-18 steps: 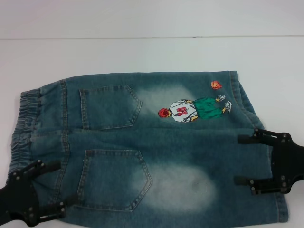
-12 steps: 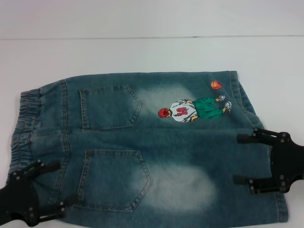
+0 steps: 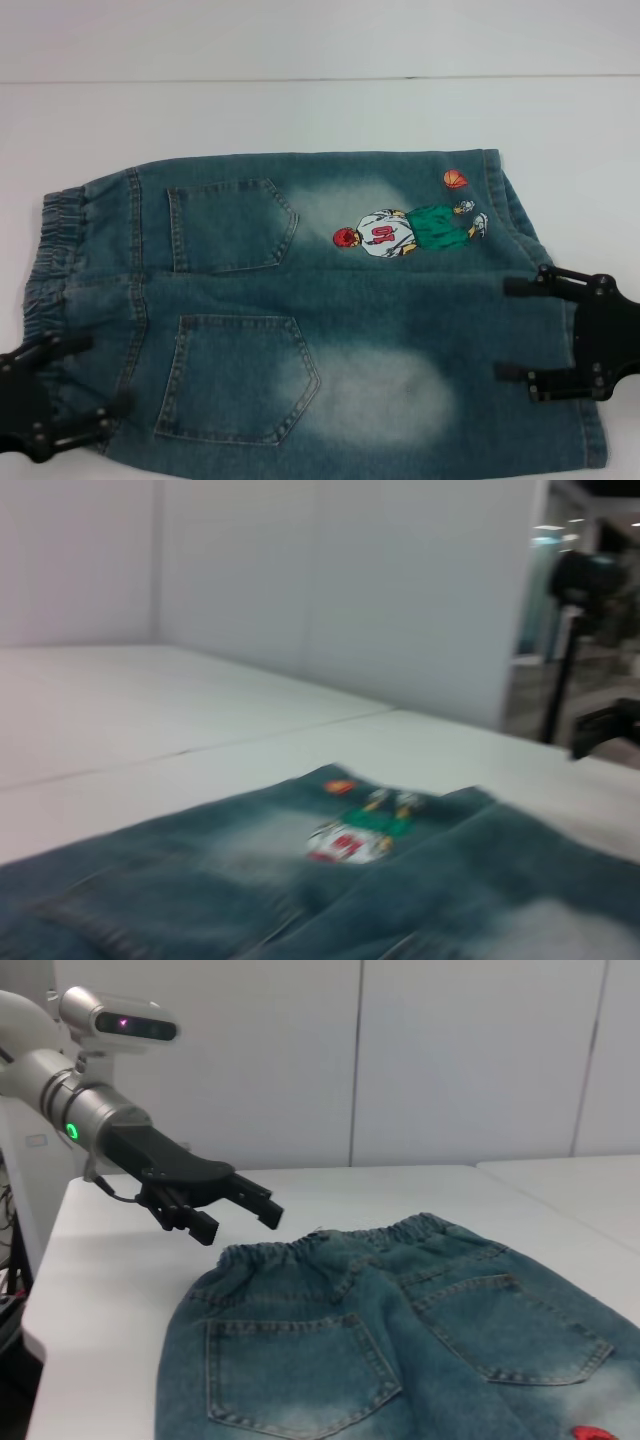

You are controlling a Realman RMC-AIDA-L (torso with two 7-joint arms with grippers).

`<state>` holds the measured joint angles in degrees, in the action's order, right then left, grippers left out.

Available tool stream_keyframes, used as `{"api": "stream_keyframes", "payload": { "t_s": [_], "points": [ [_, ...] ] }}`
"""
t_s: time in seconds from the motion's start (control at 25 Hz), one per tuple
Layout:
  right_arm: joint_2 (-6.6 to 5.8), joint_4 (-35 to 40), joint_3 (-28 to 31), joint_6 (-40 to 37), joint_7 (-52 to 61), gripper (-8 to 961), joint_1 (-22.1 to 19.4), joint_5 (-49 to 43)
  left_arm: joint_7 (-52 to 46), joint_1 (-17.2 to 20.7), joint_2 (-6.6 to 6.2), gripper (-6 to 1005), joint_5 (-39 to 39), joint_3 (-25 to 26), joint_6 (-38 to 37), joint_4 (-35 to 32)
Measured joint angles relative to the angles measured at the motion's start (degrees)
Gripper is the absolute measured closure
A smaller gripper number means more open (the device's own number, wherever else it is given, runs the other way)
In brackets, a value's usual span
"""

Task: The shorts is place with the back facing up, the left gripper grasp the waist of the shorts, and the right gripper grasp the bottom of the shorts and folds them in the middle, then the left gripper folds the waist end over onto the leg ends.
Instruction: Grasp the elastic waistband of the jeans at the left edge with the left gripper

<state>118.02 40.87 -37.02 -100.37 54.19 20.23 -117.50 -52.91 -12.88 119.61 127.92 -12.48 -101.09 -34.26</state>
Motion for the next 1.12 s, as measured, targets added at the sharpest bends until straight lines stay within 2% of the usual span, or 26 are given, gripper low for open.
{"api": "stream_keyframes", "payload": {
  "t_s": [0.24, 0.4, 0.72, 1.12],
  "points": [
    [-0.11, 0.9, 2.2, 0.3, 0.5, 11, -0.1, 0.0, -9.3, 3.6, 1.74, 62, 0.3, 1.4, 1.1, -12.5],
    [-0.13, 1.5, 3.1, 1.0, 1.2, 12, -0.3, 0.0, -13.3, 5.0, 2.15, 62, 1.6, 1.7, 3.2, -16.6],
    [-0.07, 1.6, 2.5, 3.2, 1.5, 13, 0.0, 0.0, -14.5, 4.6, 3.36, 62, 2.9, 0.4, 10.8, -16.9],
    [0.19, 1.6, 2.4, 3.9, 1.5, 12, -0.2, 0.0, -15.4, 4.1, 3.43, 63, 4.2, -0.9, 12.9, -16.0]
  ]
}}
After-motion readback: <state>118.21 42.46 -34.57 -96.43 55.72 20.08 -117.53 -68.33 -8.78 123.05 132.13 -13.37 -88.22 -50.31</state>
